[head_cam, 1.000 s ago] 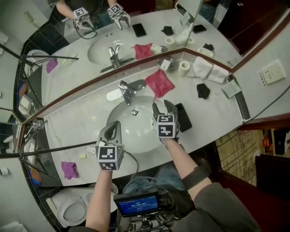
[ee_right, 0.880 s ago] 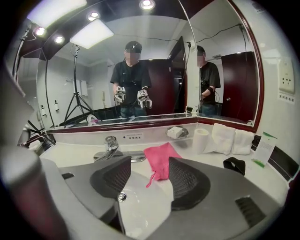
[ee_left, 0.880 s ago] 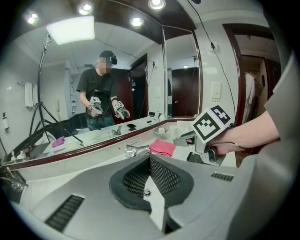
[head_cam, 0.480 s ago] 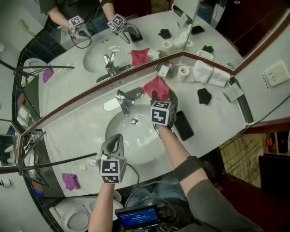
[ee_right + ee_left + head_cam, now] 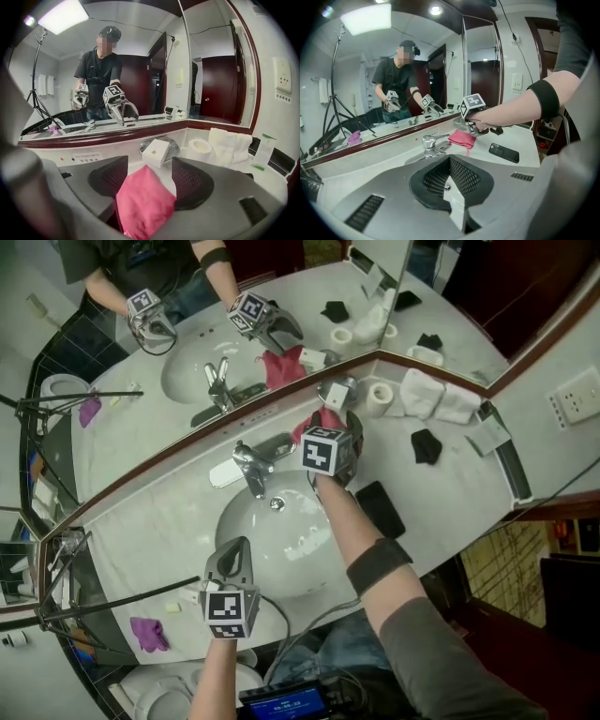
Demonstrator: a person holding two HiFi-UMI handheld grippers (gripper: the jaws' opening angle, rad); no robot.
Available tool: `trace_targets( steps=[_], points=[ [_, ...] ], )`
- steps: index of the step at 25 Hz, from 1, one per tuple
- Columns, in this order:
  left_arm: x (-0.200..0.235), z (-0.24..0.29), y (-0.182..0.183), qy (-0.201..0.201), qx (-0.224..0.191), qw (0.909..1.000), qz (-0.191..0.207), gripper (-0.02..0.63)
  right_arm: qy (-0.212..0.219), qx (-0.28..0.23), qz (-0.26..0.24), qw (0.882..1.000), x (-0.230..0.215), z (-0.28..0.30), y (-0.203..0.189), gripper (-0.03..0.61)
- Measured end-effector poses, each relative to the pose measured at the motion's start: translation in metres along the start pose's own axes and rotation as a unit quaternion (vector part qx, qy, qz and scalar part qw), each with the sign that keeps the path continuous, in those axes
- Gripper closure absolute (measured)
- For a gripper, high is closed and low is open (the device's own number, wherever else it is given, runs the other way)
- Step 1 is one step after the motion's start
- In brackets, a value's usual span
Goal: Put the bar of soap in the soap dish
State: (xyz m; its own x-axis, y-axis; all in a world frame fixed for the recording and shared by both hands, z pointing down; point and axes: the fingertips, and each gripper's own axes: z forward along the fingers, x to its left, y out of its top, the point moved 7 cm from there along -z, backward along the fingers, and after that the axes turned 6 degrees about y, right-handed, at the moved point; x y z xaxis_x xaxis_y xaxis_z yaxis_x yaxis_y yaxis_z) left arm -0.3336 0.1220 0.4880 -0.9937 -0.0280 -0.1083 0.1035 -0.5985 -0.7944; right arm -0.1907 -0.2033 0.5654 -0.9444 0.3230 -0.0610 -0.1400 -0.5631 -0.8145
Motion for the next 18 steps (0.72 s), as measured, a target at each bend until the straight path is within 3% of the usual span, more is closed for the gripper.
trace_targets(
  steps=[7, 12, 15, 18],
  points=[
    [0.004, 0.006, -0.007, 0.003, 0.011, 0.9999, -0.006, 0.614, -0.029, 0.015, 0.04, 0.999, -0.011, 0.039, 0.009, 0.259],
    [0.008, 0.008, -0.01, 0.006, 0.017, 0.9998, -0.009, 0.614, -0.04, 0.036, 0.035, 0.998, -0.014, 0.055, 0.019, 0.265],
    [0.009, 0.009, -0.011, 0.007, 0.018, 0.9998, -0.01, 0.614, -0.043, 0.053, 0.036, 0.997, -0.018, 0.058, 0.019, 0.326],
    [0.009, 0.01, -0.01, 0.007, 0.019, 0.9997, -0.012, 0.614, -0.034, 0.068, 0.045, 0.996, -0.017, 0.06, 0.017, 0.337]
  ],
)
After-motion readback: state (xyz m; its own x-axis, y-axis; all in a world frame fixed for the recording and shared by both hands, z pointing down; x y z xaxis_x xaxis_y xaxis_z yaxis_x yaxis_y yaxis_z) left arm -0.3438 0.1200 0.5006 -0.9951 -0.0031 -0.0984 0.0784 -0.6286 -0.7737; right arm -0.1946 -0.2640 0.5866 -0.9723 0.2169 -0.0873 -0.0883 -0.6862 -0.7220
